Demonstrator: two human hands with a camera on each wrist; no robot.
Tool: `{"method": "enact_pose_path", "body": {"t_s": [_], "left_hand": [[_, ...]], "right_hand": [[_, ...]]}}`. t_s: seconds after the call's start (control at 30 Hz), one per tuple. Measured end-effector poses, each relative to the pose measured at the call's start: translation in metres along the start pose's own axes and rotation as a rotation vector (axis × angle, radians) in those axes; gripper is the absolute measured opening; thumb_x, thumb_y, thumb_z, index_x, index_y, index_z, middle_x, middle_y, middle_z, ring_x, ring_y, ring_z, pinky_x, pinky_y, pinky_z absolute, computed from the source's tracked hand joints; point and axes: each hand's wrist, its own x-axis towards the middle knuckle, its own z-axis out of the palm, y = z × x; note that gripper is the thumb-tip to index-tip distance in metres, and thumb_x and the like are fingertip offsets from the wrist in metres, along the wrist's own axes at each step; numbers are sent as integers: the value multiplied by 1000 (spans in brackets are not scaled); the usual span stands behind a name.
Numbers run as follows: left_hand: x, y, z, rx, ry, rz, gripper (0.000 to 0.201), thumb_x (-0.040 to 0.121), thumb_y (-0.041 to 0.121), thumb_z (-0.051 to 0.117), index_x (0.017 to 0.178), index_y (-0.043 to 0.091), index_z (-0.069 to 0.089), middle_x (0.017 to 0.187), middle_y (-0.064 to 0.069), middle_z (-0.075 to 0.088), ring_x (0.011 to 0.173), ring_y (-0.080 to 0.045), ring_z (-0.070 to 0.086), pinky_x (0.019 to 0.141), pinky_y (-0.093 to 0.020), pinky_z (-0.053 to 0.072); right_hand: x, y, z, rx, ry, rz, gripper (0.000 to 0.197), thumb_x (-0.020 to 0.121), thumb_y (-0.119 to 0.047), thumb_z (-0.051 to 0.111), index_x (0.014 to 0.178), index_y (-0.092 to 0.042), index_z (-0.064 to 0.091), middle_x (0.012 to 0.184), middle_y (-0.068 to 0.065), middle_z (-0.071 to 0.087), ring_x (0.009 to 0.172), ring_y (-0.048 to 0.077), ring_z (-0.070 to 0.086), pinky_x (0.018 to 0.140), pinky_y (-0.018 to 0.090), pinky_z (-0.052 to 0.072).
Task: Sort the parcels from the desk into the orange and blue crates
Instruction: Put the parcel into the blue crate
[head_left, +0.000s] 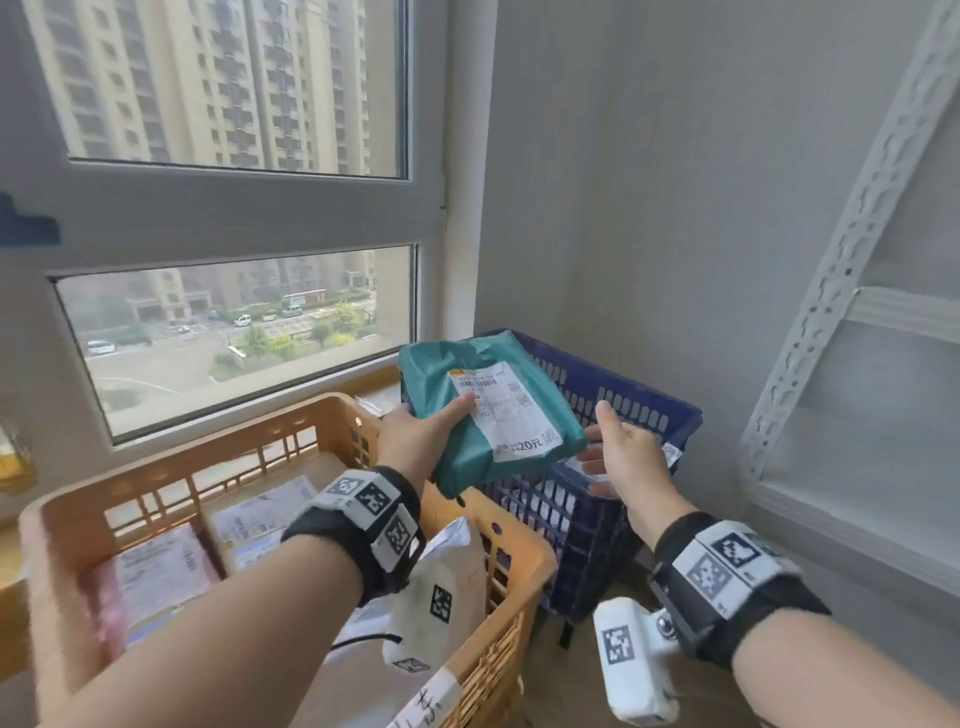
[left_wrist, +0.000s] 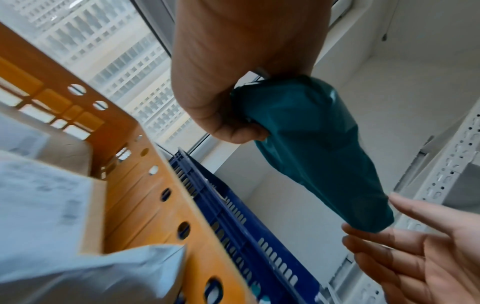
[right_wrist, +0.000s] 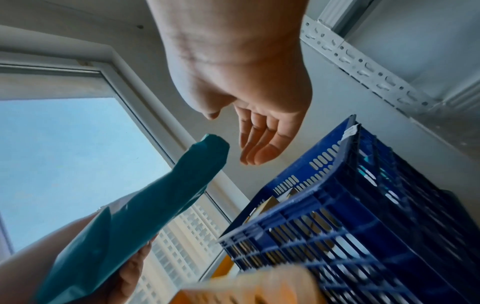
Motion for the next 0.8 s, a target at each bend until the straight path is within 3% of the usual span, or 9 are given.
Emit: {"method": "enact_pose_path", "body": {"t_s": [0.07, 0.17, 0.23, 0.37, 0.43, 0.53, 0.63, 0.73, 0.8], "left_hand": [[18, 2, 18, -3, 11, 13, 41, 74, 33, 82, 106, 14, 64, 92, 1, 72, 78, -14, 71, 61, -23, 57], [50, 1, 50, 27, 52, 27, 41, 72, 38, 83, 101, 16, 65, 96, -1, 73, 83, -18, 71, 76, -34, 60], [72, -1, 77, 31, 74, 33, 46, 70, 40, 83, 104, 15, 65, 97, -2, 72, 84, -19, 71, 80, -37, 60], [116, -10, 132, 82, 96, 38, 45, 70, 43, 83, 102, 16, 66, 97, 1, 72, 84, -15, 71, 79, -33, 59], [134, -16, 157, 86, 86, 18, 40, 71, 41, 82, 99, 18, 65, 95, 3, 71, 84, -14, 70, 76, -30, 59], [158, -27, 196, 95, 48, -32, 30, 75, 37, 80, 93, 23, 61, 90, 6, 68, 86, -13, 69, 76, -28, 58], [185, -44, 228, 141, 39, -121, 31, 75, 38, 80, 93, 22, 60, 100, 1, 70, 90, -16, 69, 83, -32, 57], [206, -61, 240, 279, 15, -287, 55, 75, 48, 78, 113, 12, 62, 111, -5, 69, 95, -20, 68, 86, -37, 57], [221, -70, 245, 493, 61, -287, 58, 82, 53, 68, 116, 6, 62, 109, -9, 69, 95, -23, 67, 81, -35, 56]], "right_hand": [[31, -3, -2, -11, -11, -19, 54, 102, -52, 37, 92, -8, 67, 87, 9, 71, 80, 23, 68, 72, 38, 58], [86, -6, -5, -45, -25, -105, 65, 101, -52, 39, 95, 7, 66, 92, 21, 72, 87, 36, 68, 83, 53, 56], [127, -7, -8, -60, -11, -163, 65, 100, -50, 43, 100, 11, 65, 98, 25, 69, 93, 40, 65, 84, 51, 54], [205, -8, -13, -53, -116, -232, 37, 94, -44, 59, 102, -9, 65, 103, 7, 70, 96, 25, 65, 85, 37, 50], [236, -5, -15, -93, -185, -223, 41, 90, -44, 67, 113, -11, 60, 106, 3, 67, 95, 20, 64, 84, 35, 52], [286, 7, -16, -181, -308, -165, 50, 82, -44, 77, 114, -13, 55, 102, 0, 65, 83, 15, 65, 67, 29, 52], [332, 21, -16, -158, -417, -117, 62, 71, -26, 88, 119, -19, 50, 108, 1, 66, 94, 20, 68, 82, 39, 58], [355, 34, -10, -182, -493, -139, 66, 78, 2, 77, 133, -22, 49, 103, -5, 66, 94, 18, 66, 85, 39, 57], [370, 46, -5, -323, -453, -192, 71, 87, 2, 61, 146, -31, 40, 106, -3, 64, 94, 22, 64, 86, 39, 55]]}}
